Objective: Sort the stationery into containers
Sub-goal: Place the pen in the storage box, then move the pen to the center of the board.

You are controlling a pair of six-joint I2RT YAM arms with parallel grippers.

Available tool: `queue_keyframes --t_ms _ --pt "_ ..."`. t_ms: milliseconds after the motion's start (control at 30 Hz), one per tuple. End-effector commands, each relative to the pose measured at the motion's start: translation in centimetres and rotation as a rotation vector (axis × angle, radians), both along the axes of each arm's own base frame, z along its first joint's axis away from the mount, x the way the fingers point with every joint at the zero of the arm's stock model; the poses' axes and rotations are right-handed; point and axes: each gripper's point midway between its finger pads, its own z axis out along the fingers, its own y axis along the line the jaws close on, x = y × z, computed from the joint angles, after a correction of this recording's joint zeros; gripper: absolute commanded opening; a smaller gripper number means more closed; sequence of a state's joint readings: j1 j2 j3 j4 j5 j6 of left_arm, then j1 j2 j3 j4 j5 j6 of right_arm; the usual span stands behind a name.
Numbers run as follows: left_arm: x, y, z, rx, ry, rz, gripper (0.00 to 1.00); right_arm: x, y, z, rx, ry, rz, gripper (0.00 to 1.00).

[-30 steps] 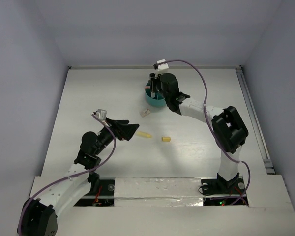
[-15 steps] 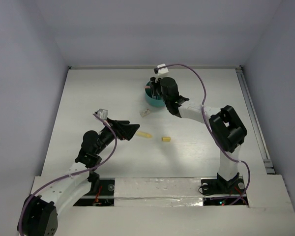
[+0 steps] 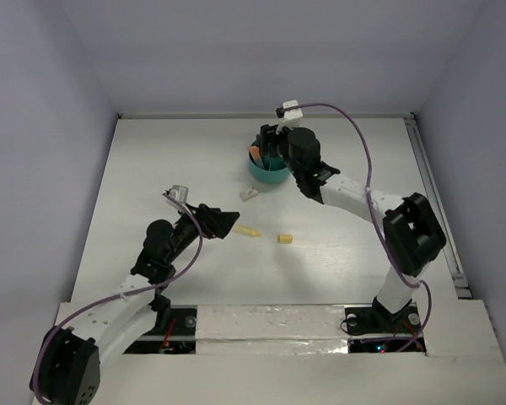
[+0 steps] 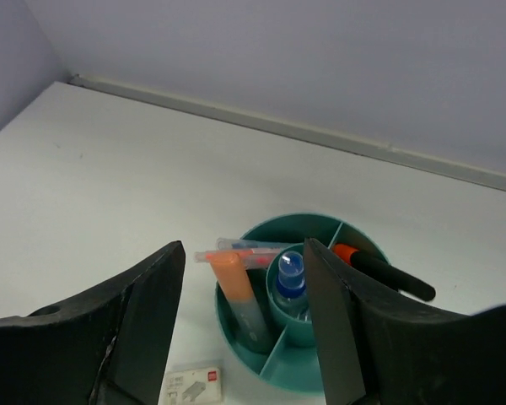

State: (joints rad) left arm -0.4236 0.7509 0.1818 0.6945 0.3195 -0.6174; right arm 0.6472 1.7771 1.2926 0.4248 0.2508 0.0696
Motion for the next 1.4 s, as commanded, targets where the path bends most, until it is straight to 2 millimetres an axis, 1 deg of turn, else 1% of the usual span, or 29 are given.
queue_keyframes --t_ms 0,33,67,100,133,167,200,233,267,300,367,400,433,467,500,567,667,700,733,767,800,833,867,967,1100,1167,1200,1300,1367 --pt "1.8 0.5 2.4 0.033 -0.057 0.061 0.92 -1.8 -1.1 1.9 0.062 0.002 0.012 0.64" --pt "2.0 0.8 1.3 0.076 -0.020 0.076 0.90 -2.9 -1.6 3.3 0.085 -0.006 0.023 0.64" --pt "2.5 1.1 0.9 0.113 -0.008 0.118 0.90 -3.9 -2.0 1.5 0.066 0.050 0.030 0.64" --pt "3.0 1.3 0.9 0.159 -0.010 0.144 0.90 -4.9 -2.1 1.3 0.088 0.082 0.048 0.63" --pt "2.9 1.5 -0.1 0.200 0.021 0.159 0.89 -6.3 -2.8 2.8 0.114 0.072 0.059 0.63" --pt "3.1 1.4 -0.6 0.233 0.032 0.173 0.88 -7.4 -3.3 2.3 0.115 0.101 0.067 0.63" --pt "3.4 1.2 -0.2 0.250 0.029 0.182 0.88 -8.8 -3.9 0.3 0.115 0.153 0.080 0.63" --pt "3.2 1.1 -1.0 0.299 0.053 0.173 0.87 -9.8 -4.4 0.1 0.124 0.167 0.084 0.63" --pt "3.9 1.3 -2.2 0.351 0.085 0.210 0.87 -11.3 -5.2 1.1 0.150 0.162 0.090 0.63" --pt "4.0 0.4 -1.6 0.375 0.079 0.197 0.88 -12.6 -5.7 -0.7 0.161 0.208 0.100 0.63" --pt "4.3 0.6 -3.4 0.499 0.124 0.218 0.89 -14.4 -6.3 -1.2 0.186 0.237 0.120 0.63" --pt "4.4 0.2 -5.0 0.565 0.154 0.210 0.89 -15.6 -6.7 -0.6 0.222 0.245 0.128 0.63" --pt "4.2 -0.5 -5.2 0.609 0.154 0.194 0.89 -16.5 -6.8 -1.8 0.221 0.279 0.147 0.63" --pt "4.5 -0.4 -6.6 0.660 0.184 0.192 0.89 -17.3 -7.0 -2.1 0.226 0.300 0.158 0.63" --pt "4.5 -0.9 -6.7 0.673 0.180 0.161 0.88 -18.1 -7.2 -1.5 0.253 0.295 0.171 0.63" --pt "4.5 -2.2 -6.3 0.694 0.142 0.110 0.88 -19.3 -7.6 -2.4 0.249 0.330 0.182 0.63" --pt "4.6 -2.8 -6.6 0.766 0.161 0.086 0.88 -20.7 -8.1 -1.8 0.264 0.325 0.210 0.63" --pt "4.6 -2.9 -7.6 0.792 0.194 0.078 0.88 -21.0 -8.3 -1.9 0.261 0.330 0.208 0.63" --pt "4.6 -3.8 -7.2 0.790 0.193 0.061 0.88 -21.3 -8.6 -1.3 0.271 0.313 0.212 0.63" --pt "4.2 -3.7 -7.9 0.827 0.223 0.055 0.88 -21.5 -8.6 -1.0 0.275 0.306 0.216 0.63" --pt "3.7 -4.0 -8.6 0.875 0.266 0.047 0.88 -22.0 -8.7 -1.7 0.264 0.336 0.224 0.63" --pt "4.1 -4.5 -8.2 0.874 0.259 0.061 0.88 -22.2 -8.6 -1.9 0.263 0.342 0.237 0.63" --pt "3.9 -3.3 -8.6 0.939 0.295 0.105 0.88 -22.5 -8.3 -2.2 0.260 0.354 0.256 0.61" --pt "4.5 -2.9 -7.2 0.915 0.329 0.186 0.88 -23.4 -7.0 -4.1 0.222 0.422 0.338 0.59" --pt "4.4 -4.0 -2.1 0.721 0.245 0.195 0.91 -24.0 -6.2 -5.7 0.200 0.484 0.391 0.56" --pt "5.0 -3.5 -1.6 0.689 0.255 0.191 0.90 -24.5 -6.0 -6.0 0.201 0.498 0.413 0.52" --pt "4.7 -3.9 -2.3 0.702 0.273 0.158 0.90 -24.6 -6.0 -6.0 0.201 0.502 0.417 0.50" --pt "5.4 -2.9 -3.8 0.782 0.328 0.204 0.89 -25.5 -5.3 -6.5 0.229 0.551 0.465 0.37" --pt "6.5 -2.4 -3.6 0.766 0.340 0.233 0.89 -26.7 -4.1 -7.9 0.242 0.631 0.546 0.30"
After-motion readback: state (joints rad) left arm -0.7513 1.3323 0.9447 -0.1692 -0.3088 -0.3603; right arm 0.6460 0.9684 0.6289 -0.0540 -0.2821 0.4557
